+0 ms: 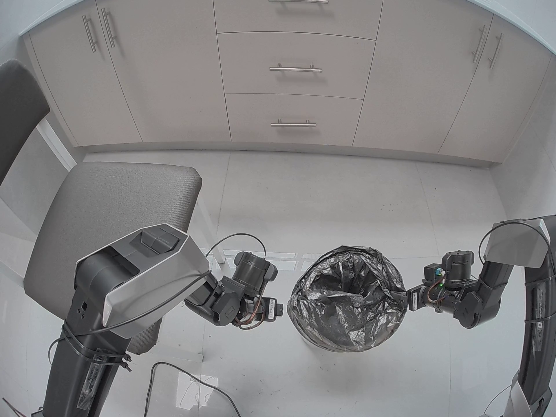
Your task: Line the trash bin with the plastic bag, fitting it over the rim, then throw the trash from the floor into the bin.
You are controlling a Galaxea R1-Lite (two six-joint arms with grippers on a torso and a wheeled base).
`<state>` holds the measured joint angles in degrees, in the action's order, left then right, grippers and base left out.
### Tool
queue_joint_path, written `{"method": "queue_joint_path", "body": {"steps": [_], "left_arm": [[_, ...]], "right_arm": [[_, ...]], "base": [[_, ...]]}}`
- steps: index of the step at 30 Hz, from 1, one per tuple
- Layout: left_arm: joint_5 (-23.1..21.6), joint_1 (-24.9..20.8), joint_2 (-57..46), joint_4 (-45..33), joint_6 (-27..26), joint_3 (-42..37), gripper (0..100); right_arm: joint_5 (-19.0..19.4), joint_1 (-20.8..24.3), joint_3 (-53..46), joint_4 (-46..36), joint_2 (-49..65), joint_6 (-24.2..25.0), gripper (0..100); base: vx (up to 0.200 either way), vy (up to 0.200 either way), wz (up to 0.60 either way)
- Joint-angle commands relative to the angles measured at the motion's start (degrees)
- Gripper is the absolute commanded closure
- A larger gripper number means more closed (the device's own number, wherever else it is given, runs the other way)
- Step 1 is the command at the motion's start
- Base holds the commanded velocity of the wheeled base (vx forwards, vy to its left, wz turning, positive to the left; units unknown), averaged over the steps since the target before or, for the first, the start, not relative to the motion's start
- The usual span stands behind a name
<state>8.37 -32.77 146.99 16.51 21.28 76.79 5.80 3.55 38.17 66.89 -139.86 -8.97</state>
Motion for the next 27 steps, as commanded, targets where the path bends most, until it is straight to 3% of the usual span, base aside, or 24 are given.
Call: {"method": "queue_joint_path", "body": {"steps": [1, 19, 27], "left_arm": [[0.06, -0.01, 0.05, 0.02, -0.02, 0.03, 0], [0.15, -0.01, 0.05, 0.19, 0.25, 0.03, 0], [-0.11, -0.01, -0.22, 3.97, 0.34, -1.73, 0]], "right_arm": [[0.0, 0.06, -0.9, 2.54, 0.12, 0.1, 0], [0.26, 0.41, -2.75, 3.33, 4.77, 1.24, 0], [-0.53, 8.67, 0.68, 3.07, 6.88, 3.44, 0]], "base": [[0.0, 0.0, 0.0], [0.0, 0.0, 0.0], [0.0, 0.0, 0.0]]}}
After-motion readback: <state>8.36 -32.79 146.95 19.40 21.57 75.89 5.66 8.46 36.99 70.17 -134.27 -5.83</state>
